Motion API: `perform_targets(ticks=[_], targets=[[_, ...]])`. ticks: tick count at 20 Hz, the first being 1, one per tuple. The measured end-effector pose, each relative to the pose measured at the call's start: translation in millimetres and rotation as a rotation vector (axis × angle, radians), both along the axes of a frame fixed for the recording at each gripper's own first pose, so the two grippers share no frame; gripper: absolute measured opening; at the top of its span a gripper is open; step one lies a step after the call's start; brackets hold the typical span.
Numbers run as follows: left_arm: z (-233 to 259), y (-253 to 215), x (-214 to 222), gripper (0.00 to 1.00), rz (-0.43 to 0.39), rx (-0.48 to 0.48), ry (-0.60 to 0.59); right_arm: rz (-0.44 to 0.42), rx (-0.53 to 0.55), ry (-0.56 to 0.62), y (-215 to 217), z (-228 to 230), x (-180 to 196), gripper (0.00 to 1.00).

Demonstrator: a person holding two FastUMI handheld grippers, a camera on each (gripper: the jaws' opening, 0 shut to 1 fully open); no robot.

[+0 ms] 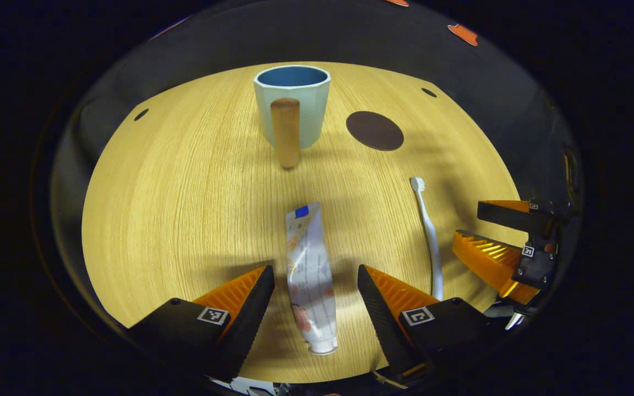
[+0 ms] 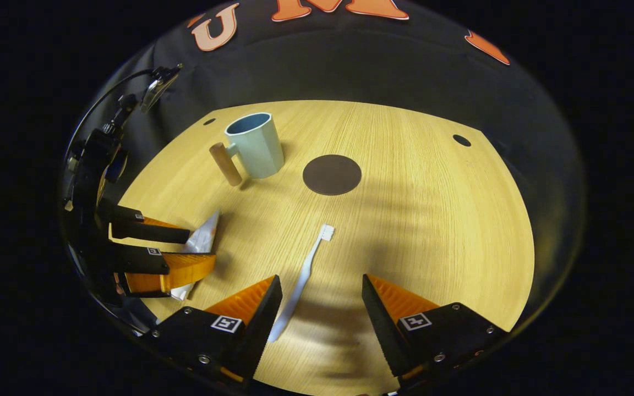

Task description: Put the toothbrush and toothpaste on the desktop into the cup, then pick up the cup and place it on the coaster on the desktop.

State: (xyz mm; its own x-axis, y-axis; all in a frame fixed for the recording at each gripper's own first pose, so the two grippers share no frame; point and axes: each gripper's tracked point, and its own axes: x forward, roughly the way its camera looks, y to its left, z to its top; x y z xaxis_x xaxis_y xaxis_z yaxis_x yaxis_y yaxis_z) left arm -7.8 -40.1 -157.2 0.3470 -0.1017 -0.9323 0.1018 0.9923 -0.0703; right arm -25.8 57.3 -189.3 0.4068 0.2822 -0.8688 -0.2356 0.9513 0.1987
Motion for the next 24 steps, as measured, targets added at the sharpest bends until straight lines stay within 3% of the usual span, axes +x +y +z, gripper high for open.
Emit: perform_targets(ticks=[4,5,7,8,10,11,13,15,16,17,18,21,24], targets=[[-10,13,4,0.89,0.017,0.025,0.062,0.004,-0.037,0.065,-2,-18,-3,0.89],[-12,14,9,0.82,0.020,0.025,0.073,0.001,-0.031,0.071,0,-18,-3,0.89],[-9,7,10,0.79,0.040,0.016,0.093,-0.001,-0.022,0.082,4,-19,-1,0.86],[-17,7,9,0.55,0.055,0.013,0.100,0.001,-0.028,0.088,4,-20,0,0.84],[-16,5,11,0.52,0.085,-0.006,0.111,0.004,-0.042,0.102,5,-25,0,0.76],[-16,4,7,0.51,0.107,-0.017,0.123,0.003,-0.043,0.113,6,-27,0,0.78],[-13,8,13,0.29,0.111,-0.023,0.102,0.010,-0.044,0.139,6,-28,-3,0.72],[-2,15,14,0.29,0.121,-0.045,0.085,0.016,-0.051,0.154,8,-29,-4,0.69],[2,15,15,0.21,0.115,-0.056,0.081,0.015,-0.051,0.164,10,-28,-4,0.67],[1,15,14,0.21,0.117,-0.060,0.078,0.011,-0.059,0.175,10,-29,-5,0.59],[0,13,14,0.21,0.112,-0.065,0.074,0.013,-0.068,0.177,9,-28,-5,0.60],[0,5,14,0.21,0.096,-0.079,0.055,0.012,-0.067,0.194,14,-25,-6,0.48],[6,-3,15,0.21,0.085,-0.100,0.036,0.011,-0.035,0.220,25,-22,-9,0.43]])
